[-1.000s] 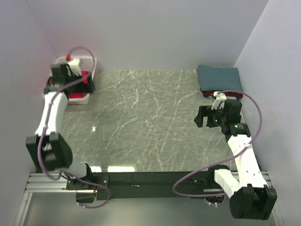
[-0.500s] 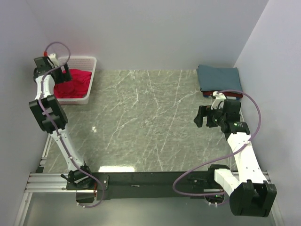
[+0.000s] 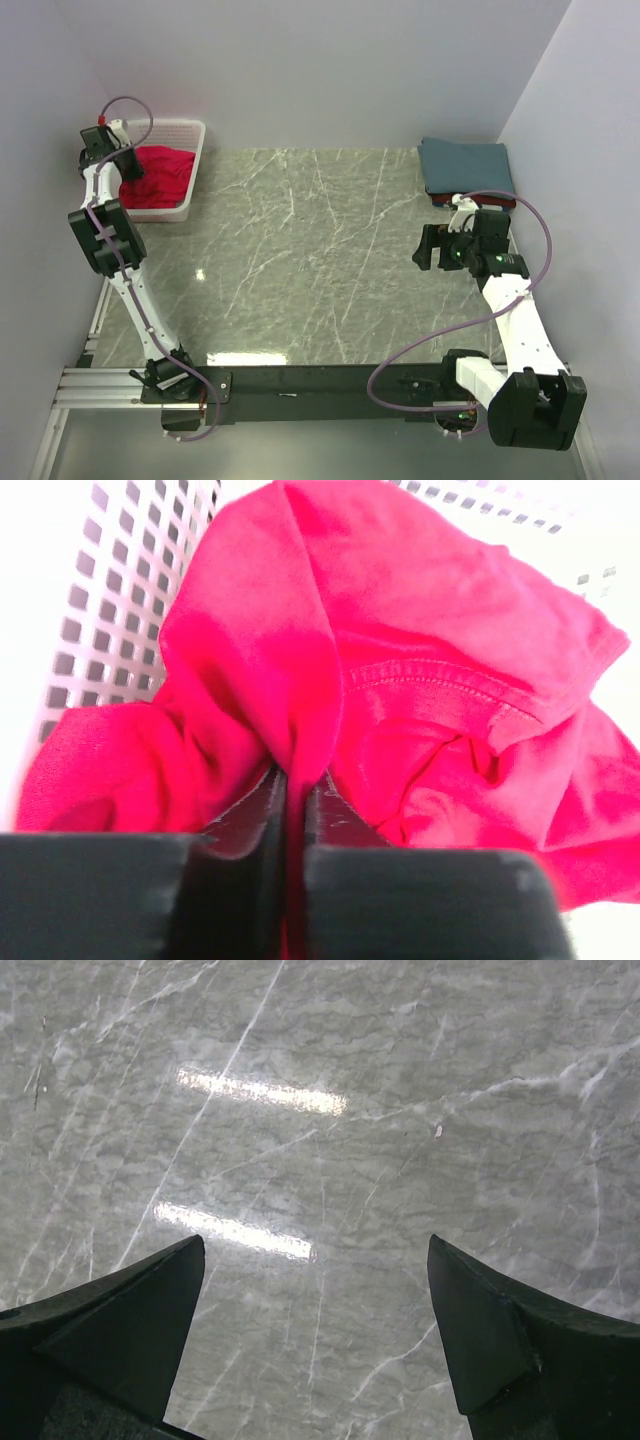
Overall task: Fold and stack the t-shirts
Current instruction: Grab the tshirt from the pile, then move the tshirt to the center of the board
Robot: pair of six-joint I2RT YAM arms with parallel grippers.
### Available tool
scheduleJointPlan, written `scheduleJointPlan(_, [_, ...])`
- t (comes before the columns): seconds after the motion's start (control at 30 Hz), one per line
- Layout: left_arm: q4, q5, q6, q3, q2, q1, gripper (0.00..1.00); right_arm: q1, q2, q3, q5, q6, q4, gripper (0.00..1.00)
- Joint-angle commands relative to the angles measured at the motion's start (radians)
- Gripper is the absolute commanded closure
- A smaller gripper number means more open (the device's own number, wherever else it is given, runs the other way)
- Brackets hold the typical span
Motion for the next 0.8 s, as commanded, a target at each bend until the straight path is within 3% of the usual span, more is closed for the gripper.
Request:
scheduleJointPlan(0.0, [0.074, 0.045, 0.001, 0.015, -0.144, -0.006, 0.97, -0.009, -0.002, 0.041, -0.017, -0.001, 0.014, 0.03])
scheduleJointPlan(0.27, [0.008, 0.181, 0.001, 0.093, -0.36, -0.005, 1.0, -0.01, -0.019, 0.035, -0.034, -0.001, 0.017, 0.04])
scheduleJointPlan(0.5, [0.067, 0.34, -0.177, 0.098, -0.583, -0.011, 1.0, -0.012, -0.057, 0.025, -0.045, 0.002, 0.02, 0.04])
scheduleJointPlan(0.77, [0.185, 0.365, -0.364, 0.228, -0.718, -0.168, 0.99, -0.015, -0.099, 0.009, -0.051, 0.011, 0.042, 0.04])
